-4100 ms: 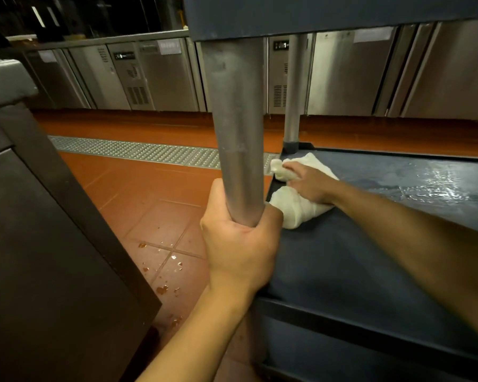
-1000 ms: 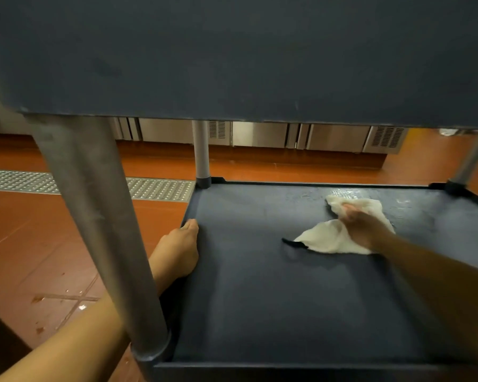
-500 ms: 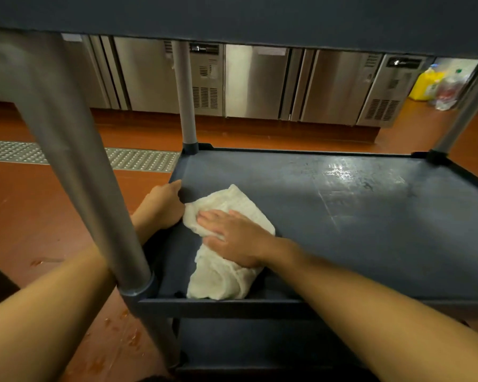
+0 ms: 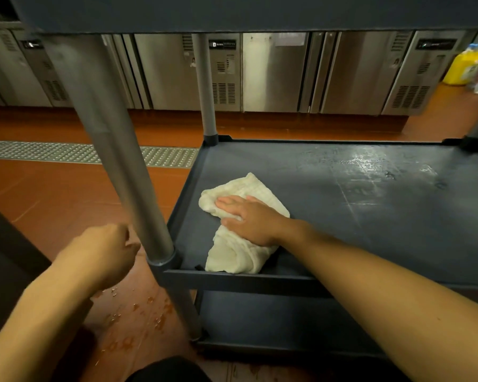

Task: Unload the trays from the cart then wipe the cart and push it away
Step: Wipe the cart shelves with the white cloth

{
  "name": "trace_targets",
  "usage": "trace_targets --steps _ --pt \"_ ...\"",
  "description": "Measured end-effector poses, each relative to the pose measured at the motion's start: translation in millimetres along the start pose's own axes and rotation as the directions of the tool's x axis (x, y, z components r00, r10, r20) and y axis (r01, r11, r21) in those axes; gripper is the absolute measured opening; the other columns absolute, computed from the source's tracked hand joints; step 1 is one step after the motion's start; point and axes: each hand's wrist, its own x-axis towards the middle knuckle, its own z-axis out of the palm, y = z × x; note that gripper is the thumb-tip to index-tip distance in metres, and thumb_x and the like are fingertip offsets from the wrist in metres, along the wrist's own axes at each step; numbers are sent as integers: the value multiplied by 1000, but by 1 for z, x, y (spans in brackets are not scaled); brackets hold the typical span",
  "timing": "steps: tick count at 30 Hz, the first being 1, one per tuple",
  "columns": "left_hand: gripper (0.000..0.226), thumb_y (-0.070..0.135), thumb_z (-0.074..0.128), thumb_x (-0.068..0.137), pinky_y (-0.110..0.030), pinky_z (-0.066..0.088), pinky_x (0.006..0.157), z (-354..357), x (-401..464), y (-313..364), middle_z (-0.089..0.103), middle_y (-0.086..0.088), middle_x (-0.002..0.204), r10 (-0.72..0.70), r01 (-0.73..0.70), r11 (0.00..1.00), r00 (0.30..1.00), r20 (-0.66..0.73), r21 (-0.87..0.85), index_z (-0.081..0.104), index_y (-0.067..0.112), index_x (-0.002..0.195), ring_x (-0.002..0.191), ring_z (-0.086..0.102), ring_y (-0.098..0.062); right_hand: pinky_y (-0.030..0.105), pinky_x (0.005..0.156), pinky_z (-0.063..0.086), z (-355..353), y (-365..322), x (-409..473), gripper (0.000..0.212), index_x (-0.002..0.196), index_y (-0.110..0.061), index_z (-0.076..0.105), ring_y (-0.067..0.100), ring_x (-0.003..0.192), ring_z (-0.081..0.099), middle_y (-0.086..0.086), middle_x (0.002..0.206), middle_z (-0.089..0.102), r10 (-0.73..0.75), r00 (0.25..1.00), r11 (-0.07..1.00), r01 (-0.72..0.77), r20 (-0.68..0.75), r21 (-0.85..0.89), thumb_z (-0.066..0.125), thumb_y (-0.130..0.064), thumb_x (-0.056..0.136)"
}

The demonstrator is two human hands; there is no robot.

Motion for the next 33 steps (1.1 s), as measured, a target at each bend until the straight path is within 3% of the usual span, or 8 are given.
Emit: trace_targets --steps 4,8,11,15,20,25,28,33 --pt "27 52 54 98 -27 59 79 -28 -73 48 66 10 84 192 -200 980 948 253 4 66 31 88 77 65 -6 32 125 -2 2 6 8 52 161 -28 27 9 155 13 -9 169 19 -21 1000 1000 21 -3 -11 34 -36 110" --pt "28 41 54 98 -31 49 63 -40 -64 115 67 4 75 325 -406 851 906 -271 -334 68 24 81 69 60 -11 40 127 9 -2 6 7 50 158 -26 35 13 153 23 -4 165 31 -27 999 999 28 -21 43 37 -35 109" --pt "55 60 21 100 -45 47 97 -10 -8 135 57 -2 131 216 -275 942 934 -283 -190 54 25 127 118 52 -26 41 123 21 -6 6 4 45 152 -24 44 17 145 36 -1 157 44 -31 998 999 34 -57 39 40 -29 108" --pt "66 63 6 98 -60 28 114 30 17 135 41 -16 149 80 -97 993 975 -208 -70 33 22 143 144 31 -37 35 126 6 -8 28 7 49 159 -25 34 11 153 20 -6 166 29 -49 998 998 47 -49 -36 35 -35 111" --pt "70 69 6 97 -58 38 108 26 12 135 46 -15 147 104 -123 990 971 -215 -74 27 24 146 138 42 -35 40 125 21 -44 121 -29 48 156 -24 42 21 150 32 -1 162 38 158 974 987 -158 -162 10 41 -31 108" --pt "70 74 9 93 -55 44 100 26 12 134 51 -14 141 93 -95 995 975 -204 0 34 24 136 129 49 -34 35 123 18 -108 246 -135 48 156 -17 39 26 150 30 7 163 37 463 832 862 -502 -306 -62 39 -30 110" --pt "73 78 9 91 -57 43 99 27 17 139 50 -13 142 64 -58 998 979 -193 35 38 24 131 131 47 -35 26 113 12 -123 263 -171 45 156 -12 38 26 147 34 10 159 41 511 806 826 -557 -298 -90 29 -24 113" --pt "84 86 10 86 -67 31 110 21 30 173 41 -13 151 84 -92 995 984 -156 -47 37 25 137 142 36 -40 34 121 20 -116 290 -170 55 156 -18 37 21 148 33 4 162 37 484 835 818 -538 -262 -203 13 -31 108"
